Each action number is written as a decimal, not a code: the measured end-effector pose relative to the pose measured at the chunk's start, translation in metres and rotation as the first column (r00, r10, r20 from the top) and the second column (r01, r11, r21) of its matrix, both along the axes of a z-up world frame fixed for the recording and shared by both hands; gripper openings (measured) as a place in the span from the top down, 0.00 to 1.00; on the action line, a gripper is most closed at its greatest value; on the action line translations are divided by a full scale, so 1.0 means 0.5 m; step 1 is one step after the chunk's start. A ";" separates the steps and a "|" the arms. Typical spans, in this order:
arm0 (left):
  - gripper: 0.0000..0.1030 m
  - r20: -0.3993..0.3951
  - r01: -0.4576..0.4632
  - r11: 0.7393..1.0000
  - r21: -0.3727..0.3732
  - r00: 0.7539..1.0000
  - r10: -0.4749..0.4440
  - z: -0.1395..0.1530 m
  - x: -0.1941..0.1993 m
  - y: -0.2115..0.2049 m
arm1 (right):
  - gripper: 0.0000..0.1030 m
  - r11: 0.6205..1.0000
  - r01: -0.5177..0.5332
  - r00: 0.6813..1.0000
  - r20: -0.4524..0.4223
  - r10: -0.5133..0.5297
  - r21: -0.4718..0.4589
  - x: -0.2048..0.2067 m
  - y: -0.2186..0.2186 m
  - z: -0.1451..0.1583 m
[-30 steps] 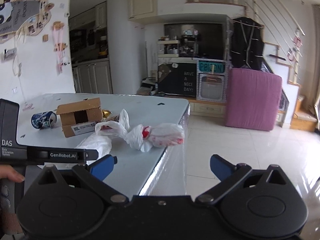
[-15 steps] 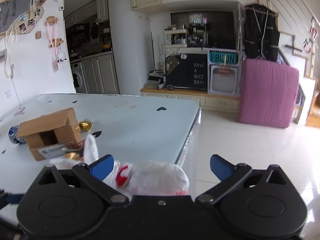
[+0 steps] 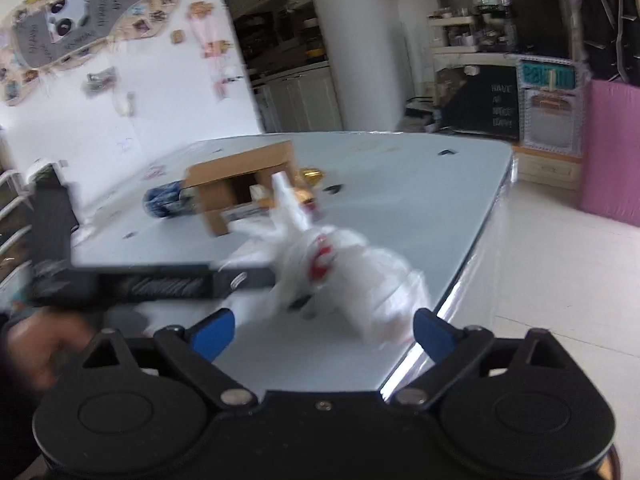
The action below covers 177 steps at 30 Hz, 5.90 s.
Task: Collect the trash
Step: 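Grasp a white plastic bag with the left tool while the right tool grasps another bag, then carry both white plastic bags toward the yellow wastebasket, then open the left tool over the wastebasket while the right tool releases its bag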
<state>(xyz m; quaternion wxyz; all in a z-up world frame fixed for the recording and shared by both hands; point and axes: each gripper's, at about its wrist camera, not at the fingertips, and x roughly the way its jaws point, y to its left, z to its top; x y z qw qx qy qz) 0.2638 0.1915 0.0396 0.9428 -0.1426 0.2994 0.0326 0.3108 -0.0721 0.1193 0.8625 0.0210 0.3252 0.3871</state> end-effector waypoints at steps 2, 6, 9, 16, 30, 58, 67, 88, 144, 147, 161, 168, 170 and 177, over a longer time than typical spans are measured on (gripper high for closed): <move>0.13 0.011 0.009 1.000 -0.007 1.000 -0.009 0.000 0.001 0.002 | 0.06 1.000 0.004 1.000 -0.003 -0.004 0.021 -0.013 -0.014 0.010; 0.43 0.006 0.043 0.998 0.039 0.999 -0.044 0.002 -0.008 -0.009 | 0.06 0.995 0.085 0.987 0.139 -0.079 -0.042 -0.004 -0.017 0.034; 0.56 0.004 0.064 0.995 0.072 0.998 -0.065 0.000 -0.025 -0.013 | 0.08 0.992 0.053 0.981 0.190 -0.031 -0.112 0.047 0.004 0.040; 0.75 -0.001 0.088 0.995 0.042 0.996 -0.088 -0.002 -0.058 0.003 | 0.16 0.911 -0.163 0.943 0.213 0.258 -0.379 0.120 0.098 0.015; 0.87 -0.019 0.031 0.999 -0.034 0.999 -0.032 0.000 -0.156 0.002 | 0.60 0.967 -0.075 0.996 0.032 0.085 -0.245 -0.012 0.067 -0.028; 0.89 0.043 -0.004 1.000 0.028 0.999 0.003 0.100 -0.316 -0.072 | 0.64 0.941 0.325 0.945 -0.014 -0.328 -0.094 -0.250 -0.034 0.064; 0.89 0.048 0.059 0.996 0.070 0.997 -0.063 0.113 -0.313 -0.143 | 0.64 0.905 0.417 0.908 -0.002 -0.419 -0.087 -0.276 -0.108 0.075; 0.89 -0.034 0.311 0.946 0.092 0.950 -0.309 0.059 -0.226 -0.410 | 0.64 0.765 0.636 0.764 -0.056 -0.643 -0.099 -0.283 -0.365 0.000; 0.88 -0.534 0.389 0.921 0.020 0.783 -0.319 -0.491 0.195 -0.624 | 0.64 0.691 0.179 0.688 -0.413 -0.596 -0.700 0.257 -0.321 -0.643; 0.85 -0.526 0.396 0.918 0.031 0.787 -0.322 -0.500 0.189 -0.623 | 0.61 0.702 0.166 0.681 -0.434 -0.589 -0.692 0.248 -0.319 -0.659; 0.44 -0.498 0.415 0.910 0.014 0.792 -0.354 -0.469 0.170 -0.654 | 0.15 0.831 0.304 0.708 -0.473 -0.524 -0.466 0.226 -0.365 -0.476; 0.27 -0.502 0.395 0.919 -0.008 0.793 -0.346 -0.439 0.162 -0.646 | 0.15 0.834 0.318 0.700 -0.482 -0.528 -0.451 0.199 -0.401 -0.457; 0.23 -0.500 0.385 0.923 -0.005 0.799 -0.336 -0.424 0.158 -0.639 | 0.16 0.836 0.325 0.700 -0.482 -0.527 -0.442 0.179 -0.416 -0.465; 0.13 -0.492 0.359 0.933 -0.004 0.812 -0.314 -0.371 0.142 -0.622 | 0.14 0.839 0.374 0.706 -0.465 -0.534 -0.396 0.130 -0.448 -0.427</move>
